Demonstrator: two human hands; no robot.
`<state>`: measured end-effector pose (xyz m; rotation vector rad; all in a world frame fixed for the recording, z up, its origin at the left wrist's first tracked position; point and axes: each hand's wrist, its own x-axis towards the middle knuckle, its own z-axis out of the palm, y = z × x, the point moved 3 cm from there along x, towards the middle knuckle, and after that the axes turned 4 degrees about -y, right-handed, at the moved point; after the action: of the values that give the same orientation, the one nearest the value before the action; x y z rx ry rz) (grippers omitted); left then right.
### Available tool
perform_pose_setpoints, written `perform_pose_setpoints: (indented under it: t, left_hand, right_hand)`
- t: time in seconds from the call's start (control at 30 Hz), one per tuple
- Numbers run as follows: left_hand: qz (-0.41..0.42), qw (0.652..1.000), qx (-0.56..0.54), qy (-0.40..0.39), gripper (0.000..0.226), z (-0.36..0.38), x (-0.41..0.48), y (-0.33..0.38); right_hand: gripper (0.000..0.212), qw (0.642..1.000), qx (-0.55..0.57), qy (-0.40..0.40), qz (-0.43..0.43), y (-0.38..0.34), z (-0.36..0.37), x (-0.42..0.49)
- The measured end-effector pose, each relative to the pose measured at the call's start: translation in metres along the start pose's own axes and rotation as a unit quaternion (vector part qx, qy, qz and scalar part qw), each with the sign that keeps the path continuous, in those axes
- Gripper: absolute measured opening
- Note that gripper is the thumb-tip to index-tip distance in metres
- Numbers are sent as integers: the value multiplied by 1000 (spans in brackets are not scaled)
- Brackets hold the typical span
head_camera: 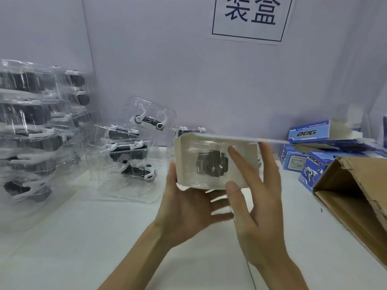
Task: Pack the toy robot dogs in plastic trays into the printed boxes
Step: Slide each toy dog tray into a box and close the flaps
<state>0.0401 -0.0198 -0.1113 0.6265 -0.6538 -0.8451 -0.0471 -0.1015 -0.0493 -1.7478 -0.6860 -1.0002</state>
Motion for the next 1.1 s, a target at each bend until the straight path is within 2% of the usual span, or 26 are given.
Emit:
perform_pose_setpoints:
  t: [0.1, 0.17, 0.27, 0.33, 0.4, 0.47, 0.5, 0.53, 0.57, 0.63, 0.7, 0.77, 0.83, 0.87, 0.93, 1.0, 1.1]
  left_hand:
    - [-79, 994, 48, -55, 110, -1, 3, -10]
    - [-92, 989, 52, -99, 108, -3, 3, -13]
    - [-61, 979, -23, -195, 91, 1, -2, -3]
    - [-6, 975, -57, -214, 74, -1, -6, 13]
    - [97, 981, -77, -146, 55, -8, -13, 33]
    - [215, 975, -17, 59, 45, -22, -21, 48]
    - [254, 951, 49, 171, 44, -31, -23, 52]
    - [270, 920, 131, 251, 46, -36, -23, 54]
    - [259, 891, 231, 293, 55, -37, -21, 54]
    - [175, 843, 412, 299, 89, -35, -9, 40]
    - [102, 829, 474, 277, 102, -41, 2, 22]
    - [99, 801, 517, 285, 95, -52, 6, 13]
    - [102, 767, 550, 314, 93, -62, 5, 12]
    - [101, 760, 557, 320, 91, -63, 4, 12]
    - [102, 755, 564, 318, 86, -63, 3, 14]
    - [109, 751, 566, 323, 80, -61, 2, 14]
    - [123, 739, 575, 329, 76, -53, -1, 15]
  right_hand:
    - [48, 976, -189, 2, 112, 13, -32, 9]
    - [40, 947, -261, -65, 174, 27, -55, 11]
    - [41, 907, -330, -161, 205, 39, -55, 21]
    - [44, 905, -322, -175, 214, 43, -56, 24]
    - [44, 903, -310, -177, 238, 48, -59, 29]
    - [46, 888, -348, -177, 242, 53, -59, 35]
    - [47, 880, -376, -172, 233, 54, -59, 37]
    - [48, 874, -397, -166, 225, 56, -59, 40]
    - [48, 871, -407, -164, 222, 56, -58, 42]
    - [48, 863, -416, -177, 227, 59, -57, 44]
    - [48, 853, -431, -184, 230, 62, -56, 46]
    - [45, 862, -430, -164, 212, 60, -55, 51]
    - [38, 913, -359, -111, 161, 49, -55, 60]
    - [35, 939, -310, -87, 122, 41, -55, 67]
    - [34, 964, -249, -81, 42, 22, -52, 83]
    - [34, 968, -221, -116, 5, 13, -47, 101]
    - [35, 951, -235, -191, 66, 24, -34, 116]
